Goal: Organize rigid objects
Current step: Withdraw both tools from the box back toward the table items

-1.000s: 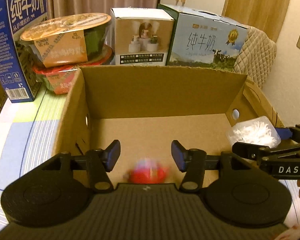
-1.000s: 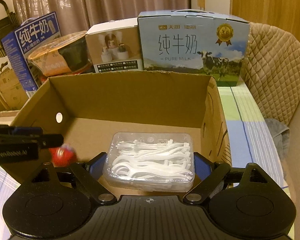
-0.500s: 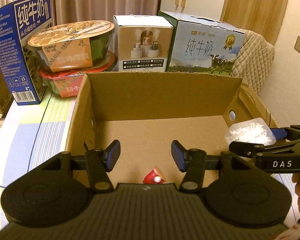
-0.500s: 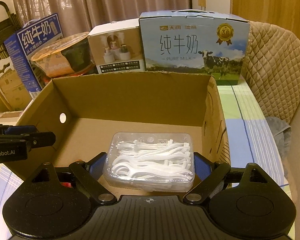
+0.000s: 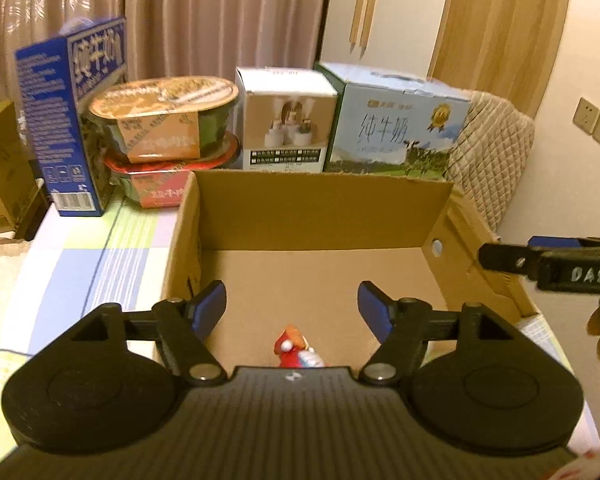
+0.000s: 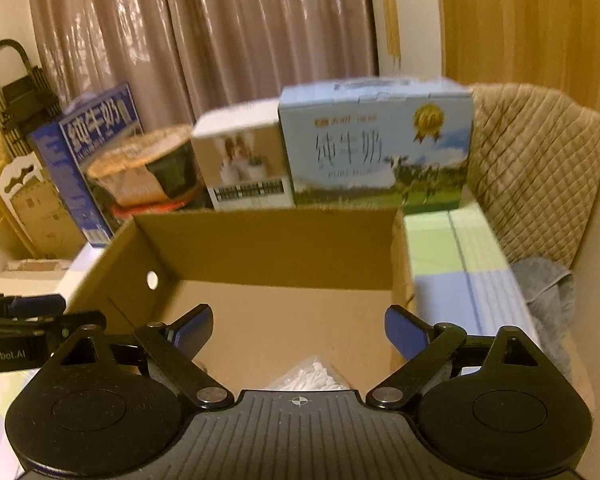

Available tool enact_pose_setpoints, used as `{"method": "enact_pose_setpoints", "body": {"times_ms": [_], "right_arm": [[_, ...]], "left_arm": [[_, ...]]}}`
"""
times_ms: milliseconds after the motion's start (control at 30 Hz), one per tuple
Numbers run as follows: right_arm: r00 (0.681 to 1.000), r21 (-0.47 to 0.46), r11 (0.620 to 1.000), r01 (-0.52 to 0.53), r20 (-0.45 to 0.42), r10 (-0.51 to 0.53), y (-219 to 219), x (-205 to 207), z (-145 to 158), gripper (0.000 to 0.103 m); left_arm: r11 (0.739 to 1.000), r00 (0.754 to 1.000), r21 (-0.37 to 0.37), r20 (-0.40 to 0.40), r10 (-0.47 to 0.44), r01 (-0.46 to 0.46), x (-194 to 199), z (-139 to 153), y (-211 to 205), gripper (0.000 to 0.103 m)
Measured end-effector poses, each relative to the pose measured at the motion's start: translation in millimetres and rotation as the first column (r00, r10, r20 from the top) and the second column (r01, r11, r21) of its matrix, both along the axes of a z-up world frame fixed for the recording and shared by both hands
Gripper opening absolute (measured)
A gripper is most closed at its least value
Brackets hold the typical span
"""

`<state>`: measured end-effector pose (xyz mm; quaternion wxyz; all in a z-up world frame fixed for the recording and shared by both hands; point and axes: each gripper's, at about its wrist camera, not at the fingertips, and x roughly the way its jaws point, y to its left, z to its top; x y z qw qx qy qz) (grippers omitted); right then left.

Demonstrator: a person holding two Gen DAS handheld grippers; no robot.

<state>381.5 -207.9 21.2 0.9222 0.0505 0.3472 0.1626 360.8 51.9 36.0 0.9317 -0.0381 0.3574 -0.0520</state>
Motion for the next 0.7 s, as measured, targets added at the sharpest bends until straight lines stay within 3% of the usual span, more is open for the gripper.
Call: {"method": "enact_pose_setpoints", "body": {"times_ms": [333,567,700], "right_arm": [[0.996,0.042,0.999,0.023,0.086,-0.027,-27.1,-102.9,51.1,0.090],[0.996,0.035,0.999,0.023,0.088,-0.026,-36.6,-179.5,45.3,0.090],[0.996,0.023,0.999,0.026,0.088,-0.028,-41.6,-211.1,34.4,0.090]], "left_arm": [[0.999,0.997,-0.005,0.059,0.041,-0.041,-102.0,37.9,8.8,0.084],[0.996,0.992,-0.032,0.094,0.090,-0.087,-172.2,41.6,17.5,0.098],[0.995,0.990,0.003,0.107,0.095,-0.096,-205.6,36.7,19.6,0.100]]}}
